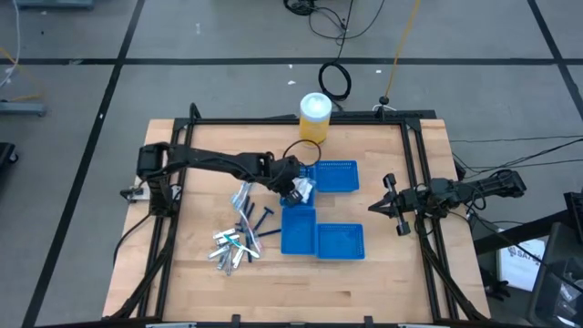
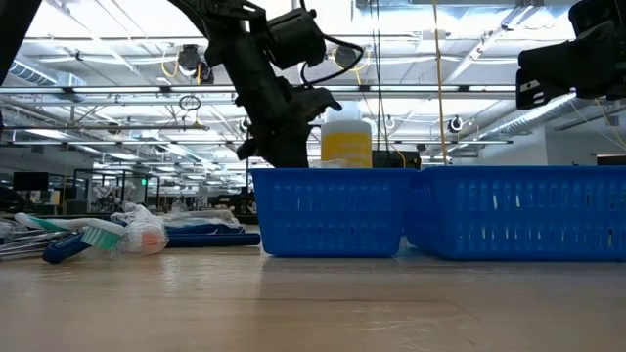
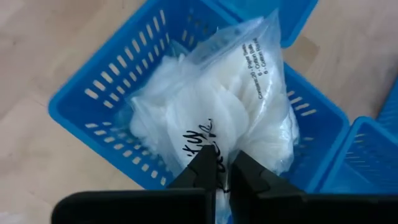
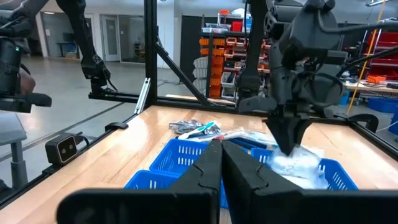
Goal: Pick & Place Travel size toiletries
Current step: Put the transparent cotton pack on the top left blue bin, then put the blue toothbrush into the top right blue bin
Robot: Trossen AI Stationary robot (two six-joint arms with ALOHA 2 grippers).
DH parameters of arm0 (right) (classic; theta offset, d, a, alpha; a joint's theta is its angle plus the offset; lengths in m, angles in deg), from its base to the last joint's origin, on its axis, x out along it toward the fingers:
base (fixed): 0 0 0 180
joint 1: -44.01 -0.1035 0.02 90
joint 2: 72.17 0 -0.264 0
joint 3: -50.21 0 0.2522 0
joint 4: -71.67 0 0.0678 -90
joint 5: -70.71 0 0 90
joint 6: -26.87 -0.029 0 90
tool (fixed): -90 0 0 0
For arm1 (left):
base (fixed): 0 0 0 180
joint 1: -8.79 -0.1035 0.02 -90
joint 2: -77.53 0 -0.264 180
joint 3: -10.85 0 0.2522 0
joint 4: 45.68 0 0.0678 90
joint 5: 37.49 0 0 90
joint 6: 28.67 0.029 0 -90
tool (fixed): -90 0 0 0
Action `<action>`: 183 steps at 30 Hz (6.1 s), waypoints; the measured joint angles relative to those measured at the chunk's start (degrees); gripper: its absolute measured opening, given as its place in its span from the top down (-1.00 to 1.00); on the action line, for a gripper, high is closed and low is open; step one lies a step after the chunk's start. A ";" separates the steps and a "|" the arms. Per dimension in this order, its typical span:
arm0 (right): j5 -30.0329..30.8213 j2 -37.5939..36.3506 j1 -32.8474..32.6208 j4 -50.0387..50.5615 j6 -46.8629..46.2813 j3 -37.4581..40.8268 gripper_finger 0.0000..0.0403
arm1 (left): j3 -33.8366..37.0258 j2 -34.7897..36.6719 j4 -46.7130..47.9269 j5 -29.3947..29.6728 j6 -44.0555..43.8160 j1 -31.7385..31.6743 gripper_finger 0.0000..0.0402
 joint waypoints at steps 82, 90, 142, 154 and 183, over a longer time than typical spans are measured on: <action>0.00 0.00 0.00 0.01 0.00 0.00 0.98 | 35.80 19.23 8.95 12.27 -22.71 -12.03 -0.30; 0.00 0.00 0.00 -0.01 0.00 0.00 0.98 | 35.82 19.15 9.12 9.93 -25.45 -13.81 0.18; 0.00 0.02 0.00 -0.70 0.00 -0.01 0.98 | 24.46 28.37 -36.39 -1.19 29.10 -3.74 0.94; 2.16 0.12 0.00 -12.75 -3.69 0.01 0.98 | 24.46 28.39 -40.86 -15.35 35.75 -8.37 0.93; 23.86 19.09 5.78 -42.69 -3.54 0.01 0.98 | 24.44 22.43 -46.42 -24.01 36.07 -8.50 0.96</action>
